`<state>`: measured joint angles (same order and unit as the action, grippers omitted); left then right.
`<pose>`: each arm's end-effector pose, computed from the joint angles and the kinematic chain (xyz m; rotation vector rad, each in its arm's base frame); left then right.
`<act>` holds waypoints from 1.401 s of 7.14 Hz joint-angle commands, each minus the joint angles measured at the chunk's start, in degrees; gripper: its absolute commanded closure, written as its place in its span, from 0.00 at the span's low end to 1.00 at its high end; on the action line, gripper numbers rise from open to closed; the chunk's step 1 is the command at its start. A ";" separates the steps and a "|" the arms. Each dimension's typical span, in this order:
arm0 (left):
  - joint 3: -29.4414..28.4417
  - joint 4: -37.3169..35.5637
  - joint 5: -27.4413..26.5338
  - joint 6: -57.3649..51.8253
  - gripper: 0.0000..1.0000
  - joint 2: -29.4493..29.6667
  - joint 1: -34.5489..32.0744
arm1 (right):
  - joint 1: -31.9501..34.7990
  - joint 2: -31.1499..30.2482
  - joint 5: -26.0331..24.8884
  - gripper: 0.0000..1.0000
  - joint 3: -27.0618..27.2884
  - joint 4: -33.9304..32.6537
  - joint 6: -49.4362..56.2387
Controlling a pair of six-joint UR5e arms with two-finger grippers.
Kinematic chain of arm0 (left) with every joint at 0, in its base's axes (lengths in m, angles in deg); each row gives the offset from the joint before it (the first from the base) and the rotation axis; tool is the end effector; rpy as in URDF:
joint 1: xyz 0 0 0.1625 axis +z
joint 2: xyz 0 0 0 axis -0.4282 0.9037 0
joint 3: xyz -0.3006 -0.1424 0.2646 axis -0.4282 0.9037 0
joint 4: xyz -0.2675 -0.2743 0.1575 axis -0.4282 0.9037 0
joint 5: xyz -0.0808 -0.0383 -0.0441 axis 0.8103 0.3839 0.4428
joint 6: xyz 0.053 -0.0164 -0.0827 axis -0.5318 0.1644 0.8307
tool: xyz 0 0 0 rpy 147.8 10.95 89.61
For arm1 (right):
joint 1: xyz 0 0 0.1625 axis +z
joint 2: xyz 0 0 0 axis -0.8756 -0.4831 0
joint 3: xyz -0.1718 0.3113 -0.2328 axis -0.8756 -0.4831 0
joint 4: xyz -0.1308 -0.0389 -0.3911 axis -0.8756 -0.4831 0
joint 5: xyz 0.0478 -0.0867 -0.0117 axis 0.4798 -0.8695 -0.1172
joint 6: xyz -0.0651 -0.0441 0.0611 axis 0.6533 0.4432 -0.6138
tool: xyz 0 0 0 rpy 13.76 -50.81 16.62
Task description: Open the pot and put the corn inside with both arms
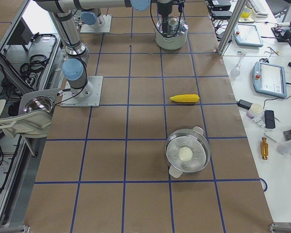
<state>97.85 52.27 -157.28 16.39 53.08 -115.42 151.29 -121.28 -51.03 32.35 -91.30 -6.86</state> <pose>-0.1349 -0.5069 0.5301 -0.0284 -3.1299 0.0845 0.1364 -0.5165 0.5223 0.1142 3.1150 -0.1886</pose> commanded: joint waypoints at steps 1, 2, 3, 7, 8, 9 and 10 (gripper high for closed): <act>0.48 -0.30 0.17 -0.27 0.00 -0.26 -0.02 | -0.01 -0.01 0.08 0.00 0.04 -0.11 -0.07; 0.40 -0.38 0.17 -0.27 0.00 -0.26 -0.02 | -0.01 0.08 0.08 0.00 -0.05 -0.11 -0.07; 0.31 -0.56 0.17 -0.27 0.00 -0.26 0.06 | -0.01 0.08 0.08 0.00 -0.05 -0.11 -0.07; 0.48 -0.47 0.08 -0.27 0.00 -0.26 -0.02 | -0.01 0.17 0.08 0.00 -0.14 -0.11 0.02; 0.40 -0.47 0.17 -0.18 0.00 -0.09 -0.02 | -0.09 0.17 0.08 0.00 -0.14 -0.11 0.02; -0.30 -0.65 0.08 0.69 0.00 0.78 -0.46 | -0.01 0.17 0.08 0.00 -0.14 -0.20 -0.07; -0.92 -2.22 0.78 1.48 0.00 1.22 -0.64 | 0.08 0.17 0.08 0.00 -0.14 -0.20 -0.16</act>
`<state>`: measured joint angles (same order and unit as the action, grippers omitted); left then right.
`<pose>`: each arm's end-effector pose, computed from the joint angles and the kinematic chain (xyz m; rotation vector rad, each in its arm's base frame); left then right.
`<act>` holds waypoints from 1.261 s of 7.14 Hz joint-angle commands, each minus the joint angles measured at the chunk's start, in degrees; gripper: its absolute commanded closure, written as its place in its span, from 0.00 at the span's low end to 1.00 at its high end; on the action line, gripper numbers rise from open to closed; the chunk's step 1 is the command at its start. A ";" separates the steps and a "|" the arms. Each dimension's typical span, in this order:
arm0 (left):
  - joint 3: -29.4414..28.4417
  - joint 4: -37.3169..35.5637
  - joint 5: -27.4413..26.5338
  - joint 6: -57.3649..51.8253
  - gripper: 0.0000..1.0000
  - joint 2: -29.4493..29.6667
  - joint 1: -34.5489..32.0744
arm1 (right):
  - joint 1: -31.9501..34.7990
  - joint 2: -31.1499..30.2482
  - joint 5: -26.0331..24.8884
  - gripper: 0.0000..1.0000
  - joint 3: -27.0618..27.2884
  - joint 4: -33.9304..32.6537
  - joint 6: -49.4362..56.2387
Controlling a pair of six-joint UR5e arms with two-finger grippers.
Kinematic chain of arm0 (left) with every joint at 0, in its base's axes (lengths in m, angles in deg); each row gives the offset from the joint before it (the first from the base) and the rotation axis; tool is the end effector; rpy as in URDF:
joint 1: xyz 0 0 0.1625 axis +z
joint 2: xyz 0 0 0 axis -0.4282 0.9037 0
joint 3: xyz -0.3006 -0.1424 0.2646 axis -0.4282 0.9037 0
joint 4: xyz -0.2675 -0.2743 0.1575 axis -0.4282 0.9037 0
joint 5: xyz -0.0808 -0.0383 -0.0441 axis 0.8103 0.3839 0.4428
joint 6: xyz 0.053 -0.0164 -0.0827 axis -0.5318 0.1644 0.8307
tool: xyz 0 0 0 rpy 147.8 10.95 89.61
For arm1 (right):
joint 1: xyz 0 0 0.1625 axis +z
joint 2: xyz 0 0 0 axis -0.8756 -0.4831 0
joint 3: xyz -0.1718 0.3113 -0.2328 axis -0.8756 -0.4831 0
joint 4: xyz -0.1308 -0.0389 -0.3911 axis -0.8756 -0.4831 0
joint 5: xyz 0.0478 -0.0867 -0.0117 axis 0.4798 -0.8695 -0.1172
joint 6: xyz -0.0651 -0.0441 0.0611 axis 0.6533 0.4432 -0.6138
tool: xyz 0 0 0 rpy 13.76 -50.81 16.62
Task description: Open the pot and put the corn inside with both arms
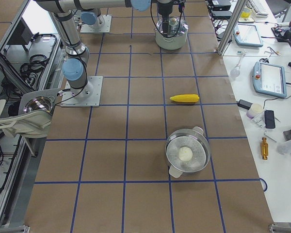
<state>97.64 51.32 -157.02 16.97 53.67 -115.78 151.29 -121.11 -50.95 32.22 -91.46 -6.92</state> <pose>-0.1386 -0.5116 0.5284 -0.0227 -3.1246 0.0998 0.1365 -0.5179 0.5222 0.1156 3.1133 -0.1916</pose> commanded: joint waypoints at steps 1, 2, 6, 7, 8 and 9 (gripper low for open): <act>-1.75 -2.07 1.92 5.60 0.00 1.94 -0.45 | 0.09 0.00 0.00 0.00 -0.01 -0.03 -0.09; -2.20 -3.29 2.46 6.43 0.00 3.61 -1.23 | 0.09 0.00 0.00 0.00 -0.01 -0.03 -0.09; -2.29 -4.87 0.44 6.00 0.01 4.93 -2.56 | 0.00 0.00 -0.09 0.00 0.00 0.06 -0.01; -2.21 -10.37 0.70 6.78 0.05 7.90 -3.43 | 0.00 0.09 -0.17 0.00 0.08 0.06 0.17; -2.29 -11.30 0.45 7.92 0.07 10.54 -4.66 | 0.00 0.00 -0.09 0.00 0.00 0.15 0.26; -1.94 -15.31 0.79 11.07 0.02 13.18 -6.06 | 0.09 0.00 -0.17 0.00 0.08 0.15 0.17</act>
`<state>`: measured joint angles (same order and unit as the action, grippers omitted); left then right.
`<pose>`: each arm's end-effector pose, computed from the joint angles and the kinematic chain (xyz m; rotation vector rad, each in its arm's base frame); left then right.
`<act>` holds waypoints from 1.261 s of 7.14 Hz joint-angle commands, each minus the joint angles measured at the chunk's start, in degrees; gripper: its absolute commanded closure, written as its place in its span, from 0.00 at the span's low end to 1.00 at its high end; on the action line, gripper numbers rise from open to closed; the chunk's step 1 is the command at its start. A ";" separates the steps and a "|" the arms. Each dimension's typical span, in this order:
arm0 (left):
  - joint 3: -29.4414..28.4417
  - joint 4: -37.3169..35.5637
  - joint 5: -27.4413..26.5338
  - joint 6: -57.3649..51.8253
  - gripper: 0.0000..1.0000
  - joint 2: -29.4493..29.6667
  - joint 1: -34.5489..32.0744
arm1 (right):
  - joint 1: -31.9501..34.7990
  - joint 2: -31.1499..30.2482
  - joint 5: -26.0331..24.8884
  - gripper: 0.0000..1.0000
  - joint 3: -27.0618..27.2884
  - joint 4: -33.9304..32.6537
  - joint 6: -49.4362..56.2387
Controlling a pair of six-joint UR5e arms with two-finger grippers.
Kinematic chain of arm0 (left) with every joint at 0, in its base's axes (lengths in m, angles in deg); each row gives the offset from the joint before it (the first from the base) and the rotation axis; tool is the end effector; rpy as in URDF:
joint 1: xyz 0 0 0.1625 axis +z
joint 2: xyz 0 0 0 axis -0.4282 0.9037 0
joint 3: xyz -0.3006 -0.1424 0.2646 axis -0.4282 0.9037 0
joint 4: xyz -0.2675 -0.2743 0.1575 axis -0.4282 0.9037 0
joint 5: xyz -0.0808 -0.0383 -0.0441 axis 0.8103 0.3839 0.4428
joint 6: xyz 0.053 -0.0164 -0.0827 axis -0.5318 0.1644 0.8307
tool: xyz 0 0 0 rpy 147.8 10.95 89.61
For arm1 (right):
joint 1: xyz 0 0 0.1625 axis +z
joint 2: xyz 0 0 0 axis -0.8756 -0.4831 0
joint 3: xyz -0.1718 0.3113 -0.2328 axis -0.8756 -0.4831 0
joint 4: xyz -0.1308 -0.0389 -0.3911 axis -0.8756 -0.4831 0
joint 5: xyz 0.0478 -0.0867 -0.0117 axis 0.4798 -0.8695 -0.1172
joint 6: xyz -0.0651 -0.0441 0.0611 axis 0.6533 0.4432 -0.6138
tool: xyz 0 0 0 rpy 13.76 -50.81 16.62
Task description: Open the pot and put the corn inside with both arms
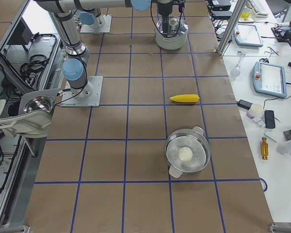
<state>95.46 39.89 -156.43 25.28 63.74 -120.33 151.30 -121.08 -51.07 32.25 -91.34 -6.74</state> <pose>-0.1868 -0.5792 0.4718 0.0774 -3.0953 0.1891 0.1364 -0.5179 0.5215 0.1108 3.1161 -0.1870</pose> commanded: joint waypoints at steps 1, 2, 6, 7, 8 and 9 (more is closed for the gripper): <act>0.67 -6.09 0.20 2.96 0.00 6.00 -1.79 | -0.01 -0.03 -0.05 0.00 0.05 0.03 0.07; 0.68 -8.20 0.20 3.66 0.01 7.77 -2.84 | 0.16 -0.03 0.04 0.00 0.39 -0.15 -0.27; 0.68 -13.05 -0.41 6.48 0.08 12.79 -4.25 | 0.16 0.32 0.04 0.00 0.13 -0.15 -0.36; 0.68 -13.05 -0.50 6.39 0.09 12.98 -4.25 | 0.25 0.33 0.04 0.00 0.13 -0.15 -0.36; 0.94 -13.05 -0.50 6.39 0.11 12.89 -4.25 | 0.25 0.24 0.04 0.00 0.22 -0.15 -0.36; 1.12 -12.88 -0.41 6.39 0.15 12.98 -4.25 | 0.25 0.15 0.04 0.00 0.13 -0.15 -0.36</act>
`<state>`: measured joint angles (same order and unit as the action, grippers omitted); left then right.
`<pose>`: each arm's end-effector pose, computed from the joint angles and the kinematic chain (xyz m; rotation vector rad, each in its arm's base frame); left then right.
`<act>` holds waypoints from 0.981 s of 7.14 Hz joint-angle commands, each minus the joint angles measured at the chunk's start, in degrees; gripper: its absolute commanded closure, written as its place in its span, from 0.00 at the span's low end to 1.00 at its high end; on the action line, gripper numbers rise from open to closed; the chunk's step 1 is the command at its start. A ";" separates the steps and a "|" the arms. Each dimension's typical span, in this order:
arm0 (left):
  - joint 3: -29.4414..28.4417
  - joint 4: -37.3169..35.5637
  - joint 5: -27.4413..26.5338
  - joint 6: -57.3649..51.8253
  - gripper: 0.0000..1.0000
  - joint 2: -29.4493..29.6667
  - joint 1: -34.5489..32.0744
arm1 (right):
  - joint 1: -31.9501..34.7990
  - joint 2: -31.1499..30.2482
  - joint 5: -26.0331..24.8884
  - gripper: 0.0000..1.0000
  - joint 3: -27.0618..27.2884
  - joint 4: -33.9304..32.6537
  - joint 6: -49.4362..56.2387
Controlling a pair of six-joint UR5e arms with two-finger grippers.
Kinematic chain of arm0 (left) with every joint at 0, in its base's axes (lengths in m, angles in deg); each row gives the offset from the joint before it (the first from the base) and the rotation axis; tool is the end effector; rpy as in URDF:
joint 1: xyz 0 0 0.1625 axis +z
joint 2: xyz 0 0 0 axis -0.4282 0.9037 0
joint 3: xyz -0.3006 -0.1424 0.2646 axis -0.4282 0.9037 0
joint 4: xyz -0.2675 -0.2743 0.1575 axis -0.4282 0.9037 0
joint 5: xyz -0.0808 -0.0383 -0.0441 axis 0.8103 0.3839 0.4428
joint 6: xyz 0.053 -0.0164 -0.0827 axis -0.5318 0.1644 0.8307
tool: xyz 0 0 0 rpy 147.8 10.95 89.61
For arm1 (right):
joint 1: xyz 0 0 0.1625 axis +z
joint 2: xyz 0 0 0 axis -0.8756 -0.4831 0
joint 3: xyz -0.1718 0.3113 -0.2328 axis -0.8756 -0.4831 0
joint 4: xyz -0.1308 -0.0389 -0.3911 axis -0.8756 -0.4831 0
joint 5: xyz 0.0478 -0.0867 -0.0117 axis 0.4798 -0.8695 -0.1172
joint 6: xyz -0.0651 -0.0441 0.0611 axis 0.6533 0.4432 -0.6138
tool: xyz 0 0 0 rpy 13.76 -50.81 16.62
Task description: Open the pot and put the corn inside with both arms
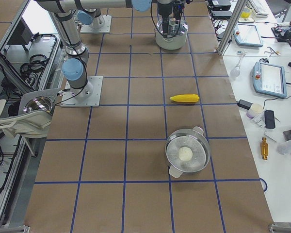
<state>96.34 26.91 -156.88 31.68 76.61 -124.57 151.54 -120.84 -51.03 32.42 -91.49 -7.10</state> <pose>-0.2400 -0.6361 0.3473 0.1367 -3.0940 0.1646 0.1387 -0.5188 0.5181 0.1140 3.1153 -0.1797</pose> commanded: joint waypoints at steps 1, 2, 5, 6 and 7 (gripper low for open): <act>1.10 -0.08 -0.05 0.25 0.20 0.02 -0.01 | 0.01 -0.18 -0.09 0.00 0.14 0.00 -0.09; 1.20 -0.08 0.04 0.34 0.22 0.02 -0.01 | 0.01 -0.01 0.00 0.00 0.23 0.00 -0.09; 1.03 0.45 0.04 0.17 0.22 -0.07 -0.01 | 0.01 0.08 0.00 0.00 0.06 0.09 -0.27; 1.02 0.54 0.04 0.16 0.23 -0.15 -0.01 | 0.01 0.08 0.00 0.00 0.06 0.09 -0.27; 0.94 0.54 0.04 0.16 0.25 -0.24 -0.01 | 0.01 0.08 -0.09 0.00 -0.03 0.09 -0.27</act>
<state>97.37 27.42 -156.85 31.87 76.46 -124.58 151.55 -120.75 -51.06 32.46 -91.42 -7.36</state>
